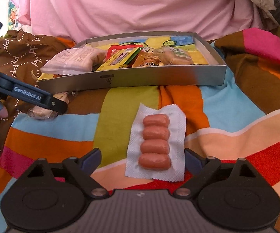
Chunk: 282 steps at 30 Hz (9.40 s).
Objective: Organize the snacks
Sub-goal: 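Grasp the round rice cracker packet with the left tool while the right tool approaches the sausages, then grasp the paper of sausages with the right tool while the left tool holds the rice cracker, then carry the rice cracker with the left tool while the right tool carries the sausages to the tray, then lower the rice cracker into the tray with the left tool while the right tool releases the sausages there, then move both open tools back from the tray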
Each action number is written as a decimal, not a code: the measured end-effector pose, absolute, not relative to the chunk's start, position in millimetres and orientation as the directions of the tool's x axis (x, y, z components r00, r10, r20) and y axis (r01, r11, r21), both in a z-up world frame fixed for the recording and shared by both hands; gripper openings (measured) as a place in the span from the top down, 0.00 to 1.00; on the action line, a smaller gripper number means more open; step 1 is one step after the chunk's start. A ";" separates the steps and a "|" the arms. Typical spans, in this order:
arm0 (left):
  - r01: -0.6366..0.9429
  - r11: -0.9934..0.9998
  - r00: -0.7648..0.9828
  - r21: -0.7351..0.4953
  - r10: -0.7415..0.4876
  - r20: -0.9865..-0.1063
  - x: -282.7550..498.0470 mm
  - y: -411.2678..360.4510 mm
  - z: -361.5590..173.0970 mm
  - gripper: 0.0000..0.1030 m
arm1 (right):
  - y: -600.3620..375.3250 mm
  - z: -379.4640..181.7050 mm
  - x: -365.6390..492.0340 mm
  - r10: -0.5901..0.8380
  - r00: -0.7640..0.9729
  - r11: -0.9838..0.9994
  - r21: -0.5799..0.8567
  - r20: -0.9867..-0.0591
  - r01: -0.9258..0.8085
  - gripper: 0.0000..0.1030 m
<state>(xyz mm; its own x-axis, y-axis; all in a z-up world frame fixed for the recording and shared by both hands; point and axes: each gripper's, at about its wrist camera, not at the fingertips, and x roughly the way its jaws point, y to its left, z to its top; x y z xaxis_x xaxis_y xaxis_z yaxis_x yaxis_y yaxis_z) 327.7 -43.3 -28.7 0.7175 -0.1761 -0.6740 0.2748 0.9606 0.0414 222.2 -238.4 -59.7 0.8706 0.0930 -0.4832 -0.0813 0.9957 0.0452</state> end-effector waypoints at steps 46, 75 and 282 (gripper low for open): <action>0.299 0.954 0.727 -0.001 -0.229 -0.648 260.6 -56.7 -42.0 0.26 | -210.7 -59.3 212.2 0.057 0.823 0.989 -0.082 -0.566 -0.125 0.52; 0.263 0.962 0.628 -0.071 -0.226 -0.745 212.4 -23.6 -56.7 0.25 | -211.0 -51.2 236.2 0.055 0.773 0.982 0.175 -0.633 0.073 0.36; 0.102 0.981 0.942 -0.164 -0.148 -0.300 174.5 -4.4 82.4 0.04 | -219.5 108.9 128.4 -0.099 0.992 0.991 -0.097 -0.085 0.090 0.00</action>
<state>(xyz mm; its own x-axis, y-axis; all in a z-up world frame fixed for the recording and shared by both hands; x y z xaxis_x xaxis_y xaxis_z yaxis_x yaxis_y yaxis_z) 174.5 -4.4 82.4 0.9422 -0.1483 -0.3004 0.1022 0.9812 -0.1638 128.4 -219.5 108.9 0.9915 -0.0985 -0.0847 0.0902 0.9912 -0.0967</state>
